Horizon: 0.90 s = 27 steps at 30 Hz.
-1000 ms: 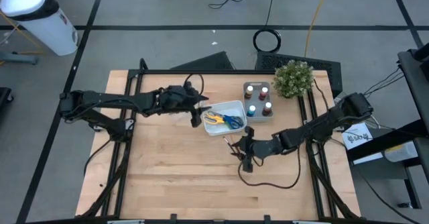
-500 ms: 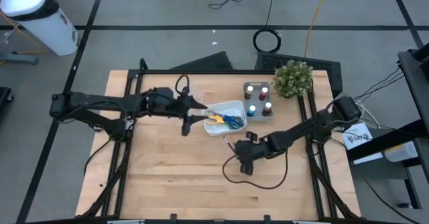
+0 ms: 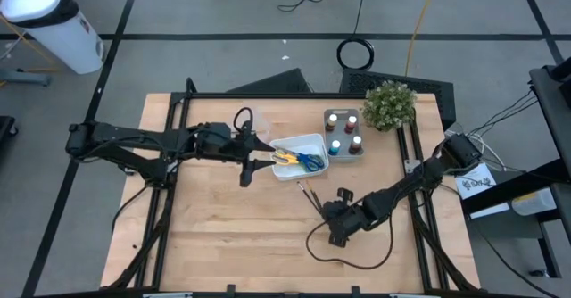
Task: Pick & Place Paint Supplies
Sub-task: Put the right silver paint brush in the transparent bin
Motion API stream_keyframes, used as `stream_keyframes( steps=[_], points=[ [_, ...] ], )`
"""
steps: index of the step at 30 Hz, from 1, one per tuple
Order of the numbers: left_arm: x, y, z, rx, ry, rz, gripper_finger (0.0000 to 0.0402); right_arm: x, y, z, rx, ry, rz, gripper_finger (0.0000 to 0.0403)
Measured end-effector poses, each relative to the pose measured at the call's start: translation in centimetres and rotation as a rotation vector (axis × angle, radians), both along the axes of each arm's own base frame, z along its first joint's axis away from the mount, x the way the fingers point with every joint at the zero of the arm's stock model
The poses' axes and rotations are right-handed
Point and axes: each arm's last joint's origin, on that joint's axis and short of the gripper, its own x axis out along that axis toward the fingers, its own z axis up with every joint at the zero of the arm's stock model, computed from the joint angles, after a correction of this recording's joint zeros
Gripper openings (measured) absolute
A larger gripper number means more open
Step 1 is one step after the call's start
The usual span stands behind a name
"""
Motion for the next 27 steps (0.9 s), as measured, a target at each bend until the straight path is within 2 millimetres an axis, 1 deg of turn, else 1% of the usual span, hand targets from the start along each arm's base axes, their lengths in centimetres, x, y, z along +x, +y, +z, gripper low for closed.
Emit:
stream_keyframes(
  steps=[5, 8, 13, 18, 22, 27],
  points=[
    [0.0, 0.0, 0.0, 0.0, 0.0, 0.001, 0.0195, 0.1, 0.3, -1.6, -0.021, 0.043, 0.01, 0.0128],
    [0.0, 0.0, 0.0, 0.002, 0.0, 0.001, 0.0196, 0.3, 0.3, -2.0, -0.007, 0.056, 0.013, 0.0128],
    [0.0, 0.0, 0.0, 0.004, 0.002, 0.0, 0.0196, 0.5, -0.1, -2.0, 0.017, 0.078, -0.004, 0.0128],
    [0.0, 0.0, 0.0, 0.005, 0.005, 0.0, 0.0196, 0.1, -0.2, -1.9, 0.016, 0.103, -0.027, 0.0128],
    [-0.1, 0.0, -0.2, 0.005, 0.019, 0.0, 0.0196, -0.6, -0.5, -1.7, 0.024, 0.167, -0.06, 0.0128],
    [-0.1, 0.0, -0.2, 0.005, 0.02, 0.0, 0.0195, -0.9, -0.7, -1.5, 0.01, 0.184, -0.054, 0.0128]
  ],
)
